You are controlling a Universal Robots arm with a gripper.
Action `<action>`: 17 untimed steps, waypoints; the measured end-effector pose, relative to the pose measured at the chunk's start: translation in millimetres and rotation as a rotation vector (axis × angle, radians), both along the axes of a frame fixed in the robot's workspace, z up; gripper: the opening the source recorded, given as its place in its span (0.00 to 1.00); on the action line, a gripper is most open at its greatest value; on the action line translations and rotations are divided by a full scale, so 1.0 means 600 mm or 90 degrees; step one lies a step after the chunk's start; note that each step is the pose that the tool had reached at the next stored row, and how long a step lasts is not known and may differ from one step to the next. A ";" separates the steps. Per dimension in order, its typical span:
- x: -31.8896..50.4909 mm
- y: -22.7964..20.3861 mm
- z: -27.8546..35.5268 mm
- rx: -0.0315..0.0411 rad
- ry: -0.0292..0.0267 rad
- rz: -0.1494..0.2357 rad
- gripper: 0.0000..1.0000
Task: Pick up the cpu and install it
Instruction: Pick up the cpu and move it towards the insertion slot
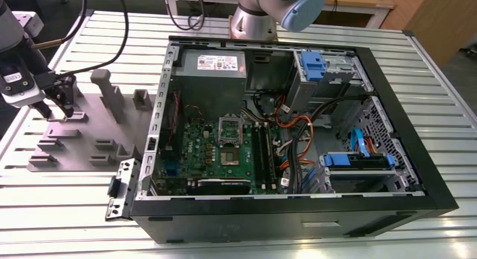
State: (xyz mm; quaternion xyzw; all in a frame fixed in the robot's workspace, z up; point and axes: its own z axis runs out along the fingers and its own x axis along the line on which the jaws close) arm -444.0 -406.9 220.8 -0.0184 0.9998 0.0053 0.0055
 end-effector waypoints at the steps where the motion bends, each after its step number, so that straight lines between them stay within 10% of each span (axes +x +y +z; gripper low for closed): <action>1: 0.000 0.0000 0.000 0.0000 0.0000 0.000 0.47; 17: 0.000 0.0001 0.010 0.0000 0.0000 0.000 0.47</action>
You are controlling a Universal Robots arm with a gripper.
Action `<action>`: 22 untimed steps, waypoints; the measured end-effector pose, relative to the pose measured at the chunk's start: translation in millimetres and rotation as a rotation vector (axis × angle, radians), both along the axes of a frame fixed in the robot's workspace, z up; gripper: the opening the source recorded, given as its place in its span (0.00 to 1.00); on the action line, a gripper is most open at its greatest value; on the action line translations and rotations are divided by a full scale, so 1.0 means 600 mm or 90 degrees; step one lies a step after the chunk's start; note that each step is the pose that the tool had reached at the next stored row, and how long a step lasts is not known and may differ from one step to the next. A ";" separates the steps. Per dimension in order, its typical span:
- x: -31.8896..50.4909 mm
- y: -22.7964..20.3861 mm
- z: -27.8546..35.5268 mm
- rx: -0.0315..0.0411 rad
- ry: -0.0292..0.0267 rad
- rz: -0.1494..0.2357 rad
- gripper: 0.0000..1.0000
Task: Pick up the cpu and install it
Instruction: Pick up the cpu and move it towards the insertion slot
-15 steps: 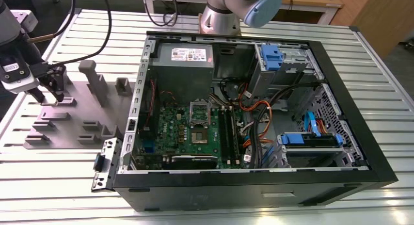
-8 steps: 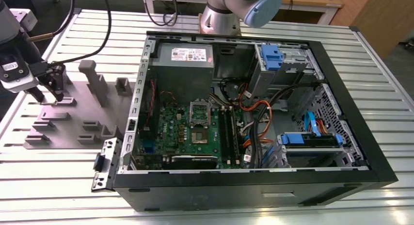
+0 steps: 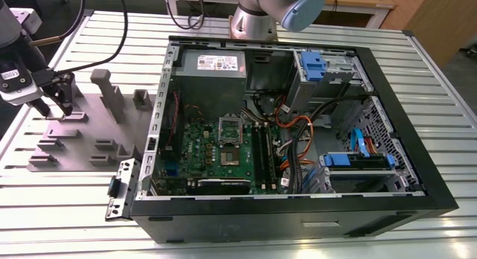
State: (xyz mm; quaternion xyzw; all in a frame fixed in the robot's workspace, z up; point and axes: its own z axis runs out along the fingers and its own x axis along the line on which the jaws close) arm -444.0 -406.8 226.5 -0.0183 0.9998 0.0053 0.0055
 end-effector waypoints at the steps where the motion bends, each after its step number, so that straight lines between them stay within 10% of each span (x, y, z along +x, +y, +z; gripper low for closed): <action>1: 0.000 0.0000 0.001 0.0000 0.0000 0.000 0.47; 22: 0.000 0.0000 0.017 -0.0003 0.0001 0.000 0.47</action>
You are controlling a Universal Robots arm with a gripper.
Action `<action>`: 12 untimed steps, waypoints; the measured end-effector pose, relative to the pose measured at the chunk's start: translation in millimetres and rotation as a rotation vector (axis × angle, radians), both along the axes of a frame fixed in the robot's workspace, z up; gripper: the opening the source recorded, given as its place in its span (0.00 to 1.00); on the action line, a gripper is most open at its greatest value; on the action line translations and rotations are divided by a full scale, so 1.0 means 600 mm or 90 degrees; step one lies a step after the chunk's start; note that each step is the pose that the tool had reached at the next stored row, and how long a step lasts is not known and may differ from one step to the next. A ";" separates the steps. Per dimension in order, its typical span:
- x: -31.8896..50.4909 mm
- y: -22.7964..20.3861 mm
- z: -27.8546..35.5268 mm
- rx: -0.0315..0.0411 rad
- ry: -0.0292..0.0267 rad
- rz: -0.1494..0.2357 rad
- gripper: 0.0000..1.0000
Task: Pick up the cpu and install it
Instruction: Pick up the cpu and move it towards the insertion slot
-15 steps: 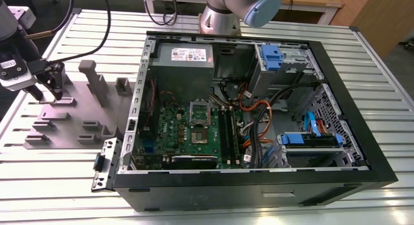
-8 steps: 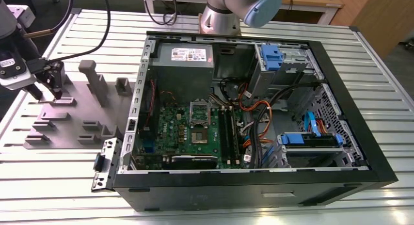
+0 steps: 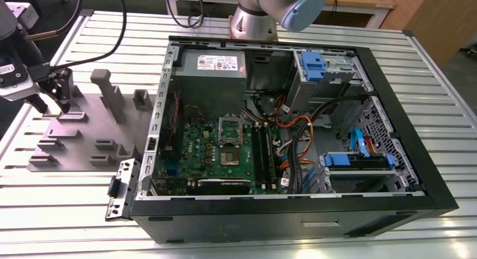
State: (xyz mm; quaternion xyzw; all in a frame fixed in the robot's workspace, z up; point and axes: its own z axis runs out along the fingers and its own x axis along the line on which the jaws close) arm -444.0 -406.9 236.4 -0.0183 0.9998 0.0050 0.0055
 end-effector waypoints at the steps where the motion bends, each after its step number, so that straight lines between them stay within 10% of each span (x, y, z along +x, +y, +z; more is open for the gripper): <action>1: 0.000 0.0000 0.000 -0.0001 0.0000 0.000 0.47; 12: 0.000 0.0000 0.006 -0.0004 0.0000 0.000 0.47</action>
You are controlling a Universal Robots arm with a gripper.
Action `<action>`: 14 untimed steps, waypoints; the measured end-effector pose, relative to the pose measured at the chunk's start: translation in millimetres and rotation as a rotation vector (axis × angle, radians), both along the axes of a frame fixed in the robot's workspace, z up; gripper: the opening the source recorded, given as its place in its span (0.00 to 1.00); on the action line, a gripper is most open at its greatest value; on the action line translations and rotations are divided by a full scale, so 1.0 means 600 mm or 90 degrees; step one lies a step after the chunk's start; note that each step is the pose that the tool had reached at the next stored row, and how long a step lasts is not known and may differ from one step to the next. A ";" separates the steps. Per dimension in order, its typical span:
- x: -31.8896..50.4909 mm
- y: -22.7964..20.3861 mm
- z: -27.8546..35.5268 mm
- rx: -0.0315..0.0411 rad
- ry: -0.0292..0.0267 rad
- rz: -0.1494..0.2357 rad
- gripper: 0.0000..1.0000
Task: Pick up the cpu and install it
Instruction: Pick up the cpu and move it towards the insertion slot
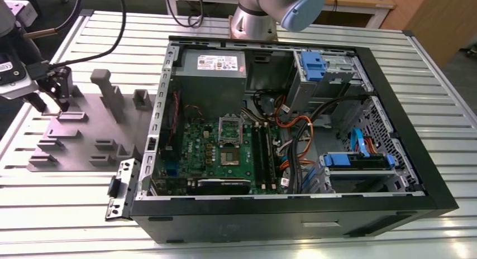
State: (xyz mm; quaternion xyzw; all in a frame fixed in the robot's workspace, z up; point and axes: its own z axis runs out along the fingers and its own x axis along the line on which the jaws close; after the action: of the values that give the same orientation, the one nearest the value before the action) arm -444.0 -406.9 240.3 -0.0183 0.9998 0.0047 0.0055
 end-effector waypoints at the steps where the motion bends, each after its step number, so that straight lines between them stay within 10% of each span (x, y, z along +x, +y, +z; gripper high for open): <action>1: 0.000 0.0000 0.001 0.0000 0.0000 0.000 0.47; 14: 0.000 0.0000 0.009 0.0000 -0.0001 0.000 0.47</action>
State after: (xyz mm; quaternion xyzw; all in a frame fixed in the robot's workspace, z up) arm -444.0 -406.8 245.7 -0.0183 0.9998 0.0047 0.0055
